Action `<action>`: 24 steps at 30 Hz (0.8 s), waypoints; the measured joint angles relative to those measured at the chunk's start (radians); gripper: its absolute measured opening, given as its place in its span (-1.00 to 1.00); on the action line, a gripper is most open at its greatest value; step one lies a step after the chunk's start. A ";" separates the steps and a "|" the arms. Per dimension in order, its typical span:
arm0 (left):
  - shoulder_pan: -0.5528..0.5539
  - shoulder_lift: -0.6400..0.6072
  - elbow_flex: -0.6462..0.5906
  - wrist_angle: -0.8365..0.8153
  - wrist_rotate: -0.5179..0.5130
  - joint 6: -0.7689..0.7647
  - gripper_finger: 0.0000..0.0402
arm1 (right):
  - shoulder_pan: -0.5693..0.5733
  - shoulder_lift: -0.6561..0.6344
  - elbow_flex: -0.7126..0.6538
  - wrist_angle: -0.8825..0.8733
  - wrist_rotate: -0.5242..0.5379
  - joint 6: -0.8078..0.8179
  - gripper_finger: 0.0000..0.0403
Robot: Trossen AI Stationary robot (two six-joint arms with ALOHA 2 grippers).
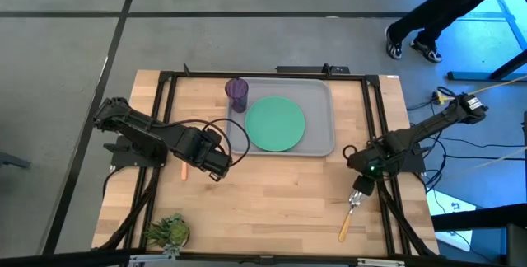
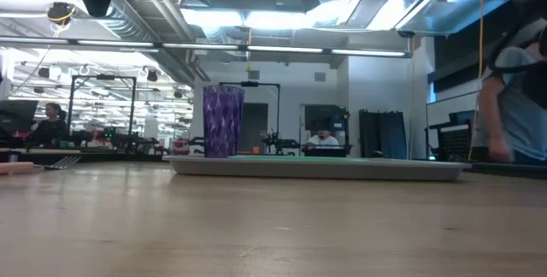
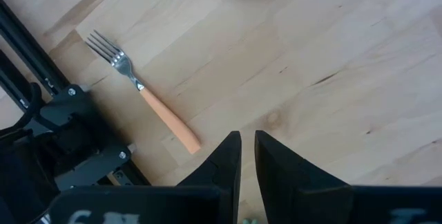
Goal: Pick and place plate/cup/fork/spoon on tray
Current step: Put the yellow spoon on the gray tray to the right of the green plate
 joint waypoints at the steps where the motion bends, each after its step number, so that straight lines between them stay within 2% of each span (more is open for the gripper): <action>1: 0.000 0.000 0.000 0.000 0.000 0.000 -0.82 | 0.000 -0.008 -0.011 0.011 0.000 0.019 -0.78; 10: 0.000 0.000 0.000 0.002 0.000 0.000 -0.82 | 0.000 -0.025 -0.102 0.136 -0.001 0.072 -0.78; 24: 0.000 0.000 0.000 0.033 0.000 0.000 -0.82 | 0.000 -0.025 -0.109 0.133 -0.001 0.044 -0.78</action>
